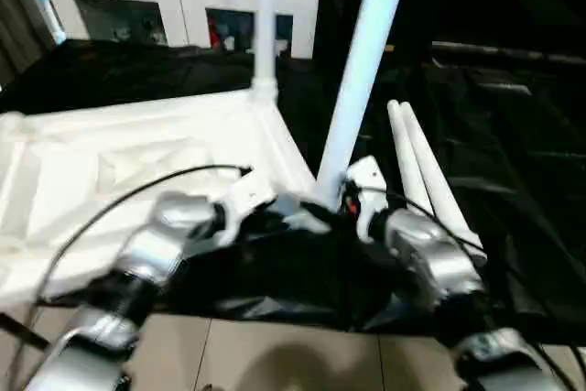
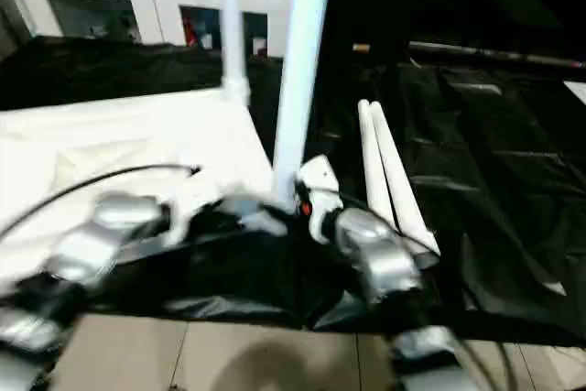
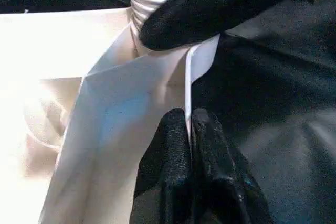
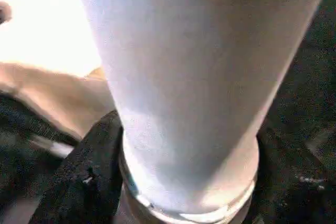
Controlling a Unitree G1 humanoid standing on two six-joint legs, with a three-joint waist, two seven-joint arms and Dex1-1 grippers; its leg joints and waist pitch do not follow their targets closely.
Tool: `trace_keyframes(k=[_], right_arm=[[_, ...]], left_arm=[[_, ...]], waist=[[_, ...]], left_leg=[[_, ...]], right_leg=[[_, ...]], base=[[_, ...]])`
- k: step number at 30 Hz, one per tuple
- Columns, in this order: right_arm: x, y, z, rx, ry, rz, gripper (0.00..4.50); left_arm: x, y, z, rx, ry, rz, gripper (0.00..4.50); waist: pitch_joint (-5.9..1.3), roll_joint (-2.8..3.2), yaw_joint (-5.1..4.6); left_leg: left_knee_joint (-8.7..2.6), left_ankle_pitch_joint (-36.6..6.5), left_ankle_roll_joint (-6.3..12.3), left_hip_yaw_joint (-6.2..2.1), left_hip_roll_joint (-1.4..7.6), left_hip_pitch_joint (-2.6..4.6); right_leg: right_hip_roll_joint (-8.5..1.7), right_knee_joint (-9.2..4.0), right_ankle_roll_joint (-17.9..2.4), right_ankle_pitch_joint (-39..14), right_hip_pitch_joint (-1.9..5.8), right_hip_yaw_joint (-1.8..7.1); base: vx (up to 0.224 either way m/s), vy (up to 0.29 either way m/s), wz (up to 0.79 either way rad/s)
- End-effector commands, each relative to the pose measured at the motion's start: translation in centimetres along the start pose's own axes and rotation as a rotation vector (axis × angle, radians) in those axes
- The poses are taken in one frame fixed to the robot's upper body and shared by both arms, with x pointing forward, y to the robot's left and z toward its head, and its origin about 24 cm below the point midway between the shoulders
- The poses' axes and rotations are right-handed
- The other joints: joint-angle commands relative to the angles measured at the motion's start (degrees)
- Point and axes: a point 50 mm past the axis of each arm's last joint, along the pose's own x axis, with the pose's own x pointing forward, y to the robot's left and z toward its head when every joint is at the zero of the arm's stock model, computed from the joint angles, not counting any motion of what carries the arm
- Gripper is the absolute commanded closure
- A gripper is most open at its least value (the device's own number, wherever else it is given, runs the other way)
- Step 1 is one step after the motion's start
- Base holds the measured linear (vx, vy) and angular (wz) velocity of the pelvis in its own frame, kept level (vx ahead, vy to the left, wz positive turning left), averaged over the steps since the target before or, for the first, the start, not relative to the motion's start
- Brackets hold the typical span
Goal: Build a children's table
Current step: Rotate leg to tighten
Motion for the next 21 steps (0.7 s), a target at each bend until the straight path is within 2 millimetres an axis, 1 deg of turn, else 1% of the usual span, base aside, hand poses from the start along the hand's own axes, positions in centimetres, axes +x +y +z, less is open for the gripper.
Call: trace_keyframes(k=[1, 2, 4, 5, 6, 7, 8, 9, 10, 11, 12, 13, 14, 15, 16, 17, 18, 19, 20, 21], right_arm=[[-0.1, -0.9, -2.0, 0.065, 0.09, -0.132, 1.73], [0.4, -0.4, -2.0, 0.094, 0.097, -0.171, 1.73], [1.0, 0.4, -1.9, 0.113, 0.093, -0.183, 1.73], [1.1, 0.6, -1.8, 0.114, 0.09, -0.18, 1.73], [1.5, 1.2, -1.6, 0.099, 0.079, -0.167, 1.73], [1.7, 1.5, -1.5, 0.092, 0.075, -0.154, 1.73], [1.8, 1.7, -1.5, 0.088, 0.072, -0.148, 1.73], [1.8, 1.8, -1.5, 0.088, 0.071, -0.145, 1.73], [2.1, 2.4, -1.1, 0.077, 0.041, -0.101, 1.73], [2.2, 2.5, -0.9, 0.073, 0.029, -0.086, 1.73], [2.2, 2.5, -0.6, 0.069, 0.008, -0.075, 1.38], [2.2, 2.4, -0.4, 0.064, -0.008, -0.075, 1.17], [2.1, 2.2, -0.1, 0.056, -0.028, -0.055, 1.04], [2.0, 2.1, 0.0, 0.052, -0.035, -0.047, 1.01], [1.8, 1.9, 0.2, 0.031, -0.047, -0.013, 0.98], [1.8, 1.8, 0.3, 0.023, -0.049, 0.001, 0.89], [1.7, 1.8, 0.3, 0.019, -0.05, 0.007, 0.76], [1.5, 1.6, 0.5, -0.019, -0.047, 0.049, 0.63], [1.0, 1.3, 0.7, -0.07, -0.035, 0.123, 0.55], [1.0, 1.3, 0.7, -0.07, -0.035, 0.123, 0.51]], left_arm=[[0.1, 1.0, 0.0, -0.058, 0.003, 0.127, 4.5], [0.8, 1.0, 0.4, -0.075, 0.003, 0.149, 4.5], [1.6, 0.7, 0.9, -0.085, -0.004, 0.156, 4.5], [1.8, 0.5, 1.1, -0.086, -0.006, 0.155, 4.5], [2.3, 0.2, 1.4, -0.081, -0.013, 0.145, 4.5], [2.5, 0.0, 1.4, -0.08, -0.016, 0.14, 4.5], [2.6, -0.1, 1.5, -0.079, -0.017, 0.136, 4.5], [2.6, -0.1, 1.5, -0.078, -0.018, 0.136, 4.5], [2.7, -0.2, 1.6, -0.063, -0.027, 0.127, 4.5], [2.7, -0.2, 1.6, -0.056, -0.029, 0.125, 4.5], [2.6, -0.1, 1.6, -0.05, -0.034, 0.12, 4.5], [2.5, -0.1, 1.5, -0.053, -0.032, 0.116, 4.5], [2.1, 0.0, 1.3, -0.038, -0.039, 0.107, 4.5], [2.0, 0.0, 1.2, -0.03, -0.042, 0.103, 4.5], [1.5, 0.1, 0.9, -0.026, -0.04, 0.093, 4.5], [1.3, 0.2, 0.7, -0.026, -0.038, 0.089, 4.5], [1.2, 0.2, 0.7, -0.027, -0.038, 0.088, 4.5], [0.8, 0.3, 0.4, -0.022, -0.04, 0.078, 4.5], [0.2, 0.4, 0.0, -0.013, -0.044, 0.058, 4.5], [0.2, 0.4, 0.0, -0.013, -0.044, 0.058, 4.5]], waist=[[-3.68, 0.59, -0.16], [-3.71, 0.73, 0.0], [-3.8, 0.59, 0.05], [-3.87, 0.75, 0.0], [-3.88, 0.76, 0.07], [-3.87, 0.48, -0.02], [-3.93, 0.53, 0.08], [-3.85, 0.54, 0.11], [-3.84, 0.63, 0.07], [-3.81, 0.32, 0.03], [-3.76, 0.51, 0.04], [-3.73, 0.55, 0.02], [-3.75, 0.4, 0.02], [-3.73, 0.56, -0.02], [-3.76, 0.53, -0.05], [-3.83, 0.47, -0.14], [-3.87, 0.55, -0.13], [-3.87, 0.62, -0.24], [-3.89, 0.56, -0.34], [-3.86, 0.47, -0.31]], left_leg=[[-4.09, -10.7, -0.84, -0.1, 1.03, 0.18], [-4.06, -10.1, -0.54, -0.08, 1.1, -0.02], [-4.09, -9.7, -0.39, -0.13, 1.08, -0.03], [-4.04, -9.6, -0.03, -0.08, 1.02, -0.25], [-4.05, -9.5, 0.02, -0.12, 1.07, -0.23], [-4.04, -9.4, 0.25, -0.02, 1.04, -0.33], [-4.01, -9.0, 0.43, -0.06, 1.0, -0.44], [-4.02, -9.2, 0.75, -0.03, 1.01, -0.38], [-4.05, -9.5, 0.98, -0.04, 1.01, -0.41], [-4.06, -9.8, 1.08, 0.0, 1.03, -0.41], [-4.1, -10.4, 1.06, -0.03, 1.03, -0.35], [-4.14, -10.8, 1.03, -0.05, 1.08, -0.29], [-4.14, -10.8, 1.09, -0.03, 1.09, -0.28], [-4.21, -11.0, 1.25, -0.1, 1.13, -0.39], [-4.19, -11.0, 1.49, -0.08, 1.13, -0.41], [-4.22, -10.3, 1.62, -0.19, 1.16, -0.69], [-4.2, -9.9, 1.75, -0.21, 1.15, -0.73], [-4.15, -9.4, 1.96, -0.18, 1.15, -0.65], [-4.12, -9.1, 2.14, -0.15, 1.2, -0.67], [-4.03, -8.7, 2.73, -0.09, 1.22, -0.78]], right_leg=[[-3.43, -5.49, -7.1, -19.8, 2.94, 3.49], [-3.55, -5.32, -7.3, -18.0, 2.97, 3.59], [-3.35, -5.02, -7.7, -15.7, 3.11, 3.53], [-3.36, -4.94, -7.8, -14.7, 3.23, 3.56], [-3.43, -4.91, -7.9, -14.4, 3.27, 3.56], [-3.39, -4.95, -8.0, -14.2, 3.32, 3.56], [-3.49, -4.82, -8.0, -14.0, 3.45, 3.55], [-3.49, -4.94, -7.8, -14.2, 3.39, 3.56], [-3.51, -5.04, -7.7, -14.7, 3.38, 3.54], [-3.53, -5.14, -7.6, -15.3, 3.36, 3.51], [-3.62, -5.31, -7.3, -16.8, 3.3, 3.51], [-3.59, -5.37, -7.2, -17.6, 3.23, 3.52], [-3.61, -5.39, -7.1, -17.7, 3.23, 3.52], [-3.64, -5.37, -7.1, -17.8, 3.33, 3.53], [-3.58, -5.34, -7.0, -17.4, 3.33, 3.53], [-3.67, -5.09, -7.2, -16.4, 3.64, 3.53], [-3.65, -5.04, -7.4, -15.9, 3.65, 3.49], [-3.57, -4.96, -7.8, -15.0, 3.57, 3.5], [-3.54, -4.91, -8.1, -14.4, 3.64, 3.54], [-3.56, -4.83, -8.5, -13.4, 3.73, 3.54]], base=[[0.0, 0.0, 0.0], [0.0, 0.0, 0.0], [0.0, 0.0, 0.0], [0.0, 0.0, 0.0], [0.0, 0.0, 0.0], [0.0, 0.0, 0.0], [0.0, 0.0, 0.0], [0.0, 0.0, 0.0], [0.0, 0.0, 0.0], [0.0, 0.0, 0.0], [0.0, 0.0, 0.0], [0.0, 0.0, 0.0], [0.0, 0.0, 0.0], [0.0, 0.0, 0.0], [0.0, 0.0, 0.0], [0.0, 0.0, 0.0], [0.0, 0.0, 0.0], [0.0, 0.0, 0.0], [0.0, 0.0, 0.0], [0.0, 0.0, 0.0]])
